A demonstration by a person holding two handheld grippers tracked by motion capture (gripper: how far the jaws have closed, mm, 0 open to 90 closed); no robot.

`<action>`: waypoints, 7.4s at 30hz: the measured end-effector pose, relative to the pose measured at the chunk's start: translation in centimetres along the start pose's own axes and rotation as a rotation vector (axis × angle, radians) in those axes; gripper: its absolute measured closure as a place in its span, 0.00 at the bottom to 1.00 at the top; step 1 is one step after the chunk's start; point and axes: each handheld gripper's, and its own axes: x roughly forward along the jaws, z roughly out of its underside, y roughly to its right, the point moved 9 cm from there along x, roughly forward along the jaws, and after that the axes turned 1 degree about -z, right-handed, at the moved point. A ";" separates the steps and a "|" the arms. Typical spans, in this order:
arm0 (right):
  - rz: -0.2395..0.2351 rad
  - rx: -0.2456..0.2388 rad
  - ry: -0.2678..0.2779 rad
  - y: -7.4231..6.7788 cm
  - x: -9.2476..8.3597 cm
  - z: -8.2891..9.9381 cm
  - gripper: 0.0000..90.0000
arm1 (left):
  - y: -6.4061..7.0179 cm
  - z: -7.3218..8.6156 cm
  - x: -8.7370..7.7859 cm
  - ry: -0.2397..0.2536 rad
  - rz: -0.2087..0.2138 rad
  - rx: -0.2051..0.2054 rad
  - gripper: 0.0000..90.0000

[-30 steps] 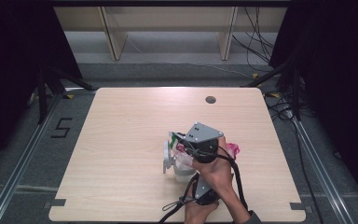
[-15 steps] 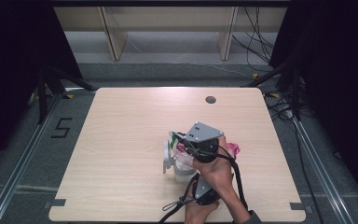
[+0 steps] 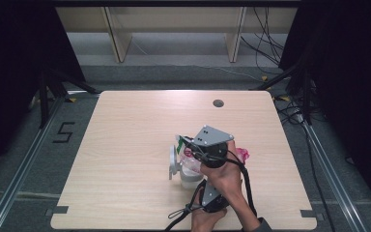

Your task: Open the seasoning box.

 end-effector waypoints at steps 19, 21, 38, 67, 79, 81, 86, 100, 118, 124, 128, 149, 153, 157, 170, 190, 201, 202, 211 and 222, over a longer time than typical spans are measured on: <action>0.001 0.000 0.001 0.1 0.1 0.0 0.99 | -0.1 -0.1 0.1 0.008 0.002 -0.002 0.82; -0.009 -0.001 -0.010 0.1 0.1 0.1 0.99 | -0.1 0.1 0.1 0.007 0.003 -0.002 0.82; -0.013 0.020 0.001 0.1 0.2 0.1 0.99 | 0.1 0.2 0.1 0.004 -0.003 -0.001 0.82; -0.007 0.010 -0.018 -0.2 0.4 0.1 0.99 | 0.2 -0.1 0.2 0.014 -0.014 0.003 0.83; -0.001 -0.023 -0.005 -0.1 0.4 -0.2 0.99 | 1.2 -0.4 0.6 0.040 0.041 -0.074 0.83; -0.005 0.006 -0.007 -0.2 0.4 0.0 0.99 | 1.0 -0.1 0.5 0.009 0.048 -0.041 0.83; -0.011 -0.018 -0.012 -0.3 0.6 0.0 0.99 | 1.2 -0.3 0.6 0.032 0.039 -0.065 0.83; -0.016 -0.024 -0.003 -0.6 0.4 -0.3 0.99 | 1.3 -0.5 0.5 0.042 0.034 -0.074 0.83; -0.012 -0.024 -0.014 -0.5 0.5 -0.1 0.99 | 1.3 -0.3 0.5 0.035 0.032 -0.062 0.82; -0.014 -0.030 -0.012 -0.5 0.5 -0.1 0.99 | 1.2 -0.3 0.5 0.031 0.033 -0.059 0.82; -0.020 -0.016 -0.018 -0.8 0.4 -0.1 0.99 | 1.2 -0.3 0.4 0.038 0.027 -0.053 0.82; -0.015 -0.038 -0.005 -0.7 0.6 -0.2 0.99 | 1.1 -0.3 0.5 0.037 0.026 -0.050 0.83; -0.019 -0.033 -0.003 -0.7 0.5 -0.2 0.99 | 1.1 -0.3 0.5 0.032 0.039 -0.052 0.83; -0.014 -0.028 -0.002 -0.6 0.4 -0.3 0.99 | 1.1 -0.4 0.4 0.032 0.032 -0.052 0.83; -0.013 -0.020 -0.011 -0.7 0.5 -0.2 0.99 | 1.2 -0.3 0.4 0.035 0.031 -0.058 0.83; -0.012 -0.035 -0.003 -0.6 0.7 -0.2 0.99 | 1.1 -0.4 0.4 0.036 0.031 -0.055 0.83; -0.015 -0.036 -0.001 -0.7 0.6 -0.3 0.99 | 1.1 -0.4 0.3 0.036 0.030 -0.050 0.83; -0.017 -0.039 -0.003 -0.8 0.6 -0.3 0.99 | 1.1 -0.3 0.4 0.034 0.030 -0.048 0.83; -0.011 -0.007 -0.002 -0.5 0.5 -0.2 0.99 | 1.0 -0.3 0.4 0.029 0.026 -0.048 0.83; -0.018 -0.025 -0.002 -0.3 0.5 -0.1 0.99 | 1.0 0.0 0.6 0.024 0.022 -0.046 0.83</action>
